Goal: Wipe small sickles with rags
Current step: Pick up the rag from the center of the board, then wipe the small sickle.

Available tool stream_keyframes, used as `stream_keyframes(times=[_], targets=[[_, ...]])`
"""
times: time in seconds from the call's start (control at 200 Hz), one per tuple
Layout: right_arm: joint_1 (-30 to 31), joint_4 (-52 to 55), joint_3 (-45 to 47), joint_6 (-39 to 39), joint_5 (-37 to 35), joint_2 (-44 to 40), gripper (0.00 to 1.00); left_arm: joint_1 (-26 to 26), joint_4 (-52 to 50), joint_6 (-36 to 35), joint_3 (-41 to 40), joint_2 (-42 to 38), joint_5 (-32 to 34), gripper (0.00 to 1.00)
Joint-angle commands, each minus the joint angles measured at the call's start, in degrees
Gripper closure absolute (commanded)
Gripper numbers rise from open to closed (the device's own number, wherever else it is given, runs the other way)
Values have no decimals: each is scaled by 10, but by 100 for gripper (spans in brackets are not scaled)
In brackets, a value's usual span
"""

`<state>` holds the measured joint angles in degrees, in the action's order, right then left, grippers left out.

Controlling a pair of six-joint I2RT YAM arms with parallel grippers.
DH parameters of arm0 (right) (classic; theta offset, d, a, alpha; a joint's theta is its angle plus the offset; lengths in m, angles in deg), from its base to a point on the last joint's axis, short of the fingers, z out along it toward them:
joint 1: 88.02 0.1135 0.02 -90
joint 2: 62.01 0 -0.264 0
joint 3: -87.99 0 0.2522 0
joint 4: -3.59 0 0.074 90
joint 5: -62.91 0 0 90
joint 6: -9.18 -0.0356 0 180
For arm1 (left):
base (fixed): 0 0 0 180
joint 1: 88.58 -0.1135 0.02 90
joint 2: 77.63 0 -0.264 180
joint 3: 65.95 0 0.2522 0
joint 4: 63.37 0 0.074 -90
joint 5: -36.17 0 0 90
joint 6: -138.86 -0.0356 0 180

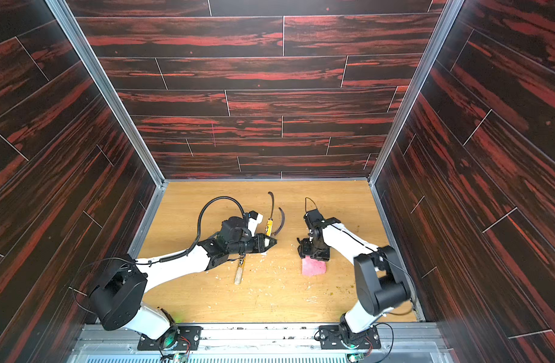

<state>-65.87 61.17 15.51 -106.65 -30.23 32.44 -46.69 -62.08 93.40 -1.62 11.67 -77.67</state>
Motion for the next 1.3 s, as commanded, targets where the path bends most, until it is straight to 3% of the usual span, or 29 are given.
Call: stream_keyframes(times=[0.0, 0.07, 0.245, 0.386, 0.661, 0.772, 0.972, 1.293], targets=[[3, -10, 7, 9, -4, 42, 33, -1, 17, -21, 0, -25, -36, 100], [3, -19, 12, 9, -2, 55, 40, -1, 16, -25, 1, -28, -47, 100], [3, -33, 18, 9, -4, 60, 80, -1, 73, 0, -23, -37, -104, 100], [-4, -45, 16, 11, 12, 11, 92, -1, 200, 81, -55, -24, -165, 100], [-18, -82, 10, 18, 107, -139, 95, -1, 457, 257, -77, 24, -194, 100], [-19, -75, -12, 23, 111, -186, 95, -1, 536, 316, -77, 51, -187, 100], [-19, -58, -62, 47, 123, -245, 95, 0, 528, 319, -67, 61, -180, 100], [-13, -116, -112, 57, 185, -241, 96, 17, 496, 306, -49, 60, -180, 100]])
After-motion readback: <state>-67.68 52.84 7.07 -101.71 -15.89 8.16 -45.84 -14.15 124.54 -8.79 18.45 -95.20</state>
